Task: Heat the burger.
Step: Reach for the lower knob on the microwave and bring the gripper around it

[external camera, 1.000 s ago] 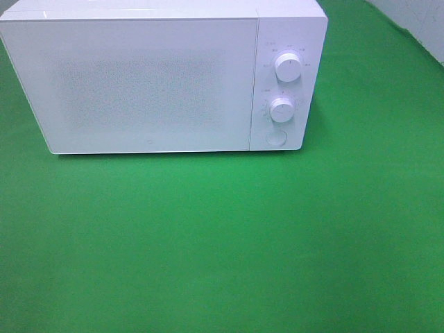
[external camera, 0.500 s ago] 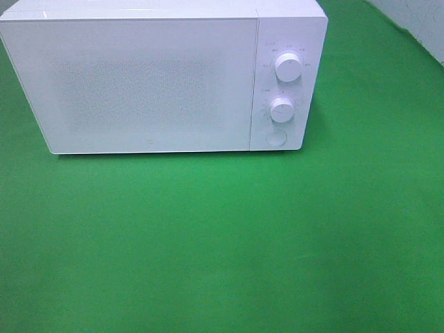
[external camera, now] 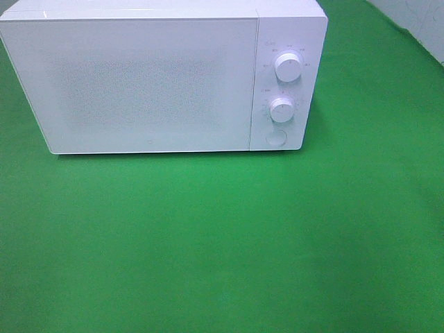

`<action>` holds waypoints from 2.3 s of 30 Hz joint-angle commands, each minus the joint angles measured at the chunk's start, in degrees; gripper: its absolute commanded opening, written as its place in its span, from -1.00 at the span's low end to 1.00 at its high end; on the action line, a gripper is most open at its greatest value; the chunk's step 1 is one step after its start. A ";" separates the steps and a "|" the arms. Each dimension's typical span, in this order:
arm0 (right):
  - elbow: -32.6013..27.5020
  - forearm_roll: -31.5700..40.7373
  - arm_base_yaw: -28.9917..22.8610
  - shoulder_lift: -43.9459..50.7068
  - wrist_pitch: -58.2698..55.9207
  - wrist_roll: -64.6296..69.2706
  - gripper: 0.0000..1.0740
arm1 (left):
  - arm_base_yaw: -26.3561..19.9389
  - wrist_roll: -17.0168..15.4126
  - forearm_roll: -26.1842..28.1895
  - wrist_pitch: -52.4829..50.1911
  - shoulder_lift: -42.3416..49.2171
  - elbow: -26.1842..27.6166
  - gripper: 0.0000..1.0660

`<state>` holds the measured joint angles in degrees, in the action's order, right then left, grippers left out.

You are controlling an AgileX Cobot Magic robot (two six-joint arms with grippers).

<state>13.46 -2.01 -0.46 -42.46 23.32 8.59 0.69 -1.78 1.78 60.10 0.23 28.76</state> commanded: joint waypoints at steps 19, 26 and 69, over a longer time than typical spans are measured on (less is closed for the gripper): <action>-0.06 18.33 -8.54 -37.87 37.93 -15.24 0.40 | -0.11 0.00 0.11 -0.52 1.26 -0.11 0.83; 0.00 30.02 -21.08 -46.29 47.04 -17.07 0.40 | -0.11 0.00 0.11 -0.52 1.26 -0.11 0.83; 23.26 49.16 -42.91 -65.32 50.59 -27.85 0.40 | -0.11 0.00 0.11 -0.52 1.26 -0.11 0.83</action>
<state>35.24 48.99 -44.58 -106.40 69.50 -19.19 0.69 -1.78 1.78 60.10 0.23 28.76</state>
